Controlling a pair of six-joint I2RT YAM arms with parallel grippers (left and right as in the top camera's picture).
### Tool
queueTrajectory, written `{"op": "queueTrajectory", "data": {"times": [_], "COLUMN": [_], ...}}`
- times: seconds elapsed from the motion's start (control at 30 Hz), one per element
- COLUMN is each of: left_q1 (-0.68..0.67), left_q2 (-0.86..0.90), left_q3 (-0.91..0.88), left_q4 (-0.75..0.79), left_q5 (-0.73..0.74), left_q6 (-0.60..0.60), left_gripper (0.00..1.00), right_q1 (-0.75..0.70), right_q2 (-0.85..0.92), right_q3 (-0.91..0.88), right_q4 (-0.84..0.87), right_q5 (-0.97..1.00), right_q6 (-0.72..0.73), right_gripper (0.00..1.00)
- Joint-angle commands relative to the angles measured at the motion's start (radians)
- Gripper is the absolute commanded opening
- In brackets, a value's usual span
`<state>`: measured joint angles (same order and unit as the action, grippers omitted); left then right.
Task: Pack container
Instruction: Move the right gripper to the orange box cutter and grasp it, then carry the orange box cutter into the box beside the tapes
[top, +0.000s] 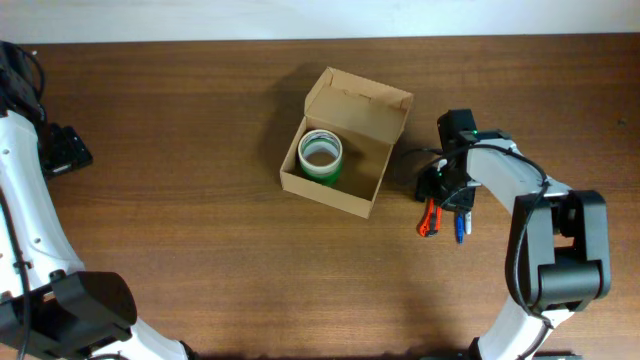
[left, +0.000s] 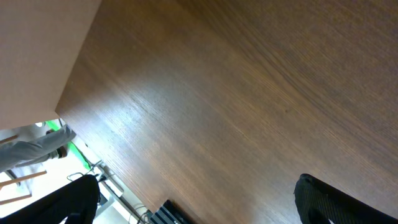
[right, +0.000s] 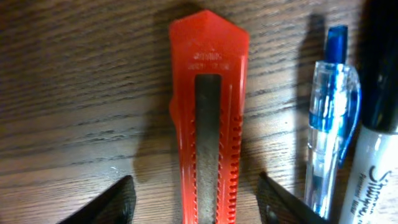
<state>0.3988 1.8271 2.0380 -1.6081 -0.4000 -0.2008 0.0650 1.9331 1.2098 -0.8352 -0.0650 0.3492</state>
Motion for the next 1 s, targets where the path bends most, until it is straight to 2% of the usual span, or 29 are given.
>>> {"op": "queueTrajectory", "data": {"times": [0.0, 0.1, 0.2, 0.4, 0.57, 0.83, 0.97], "left_q1": [0.003, 0.003, 0.003, 0.003, 0.003, 0.003, 0.003], "left_q2": [0.011, 0.011, 0.011, 0.011, 0.011, 0.011, 0.011], "left_q3": [-0.003, -0.003, -0.003, -0.003, -0.003, -0.003, -0.003], "left_q4": [-0.001, 0.0, 0.0, 0.0, 0.0, -0.001, 0.0], "left_q5": [0.001, 0.001, 0.001, 0.001, 0.001, 0.001, 0.001], "left_q6": [0.012, 0.012, 0.012, 0.012, 0.012, 0.012, 0.012], "left_gripper": [1.0, 1.0, 1.0, 1.0, 1.0, 1.0, 1.0], "right_q1": [0.008, 0.008, 0.008, 0.007, 0.007, 0.014, 0.076], "right_q2": [0.058, 0.06, 0.06, 0.043, -0.06, -0.261, -0.292], "right_q3": [-0.016, -0.016, -0.016, 0.035, 0.165, 0.576, 0.751], "right_q4": [0.01, 0.018, 0.029, 0.026, -0.045, -0.234, -0.325], "right_q5": [-0.01, -0.011, -0.019, -0.064, -0.061, -0.06, -0.119], "right_q6": [0.008, 0.008, 0.008, -0.029, -0.058, -0.101, -0.254], "right_gripper": [0.51, 0.25, 0.04, 0.04, 0.04, 0.04, 0.04]}}
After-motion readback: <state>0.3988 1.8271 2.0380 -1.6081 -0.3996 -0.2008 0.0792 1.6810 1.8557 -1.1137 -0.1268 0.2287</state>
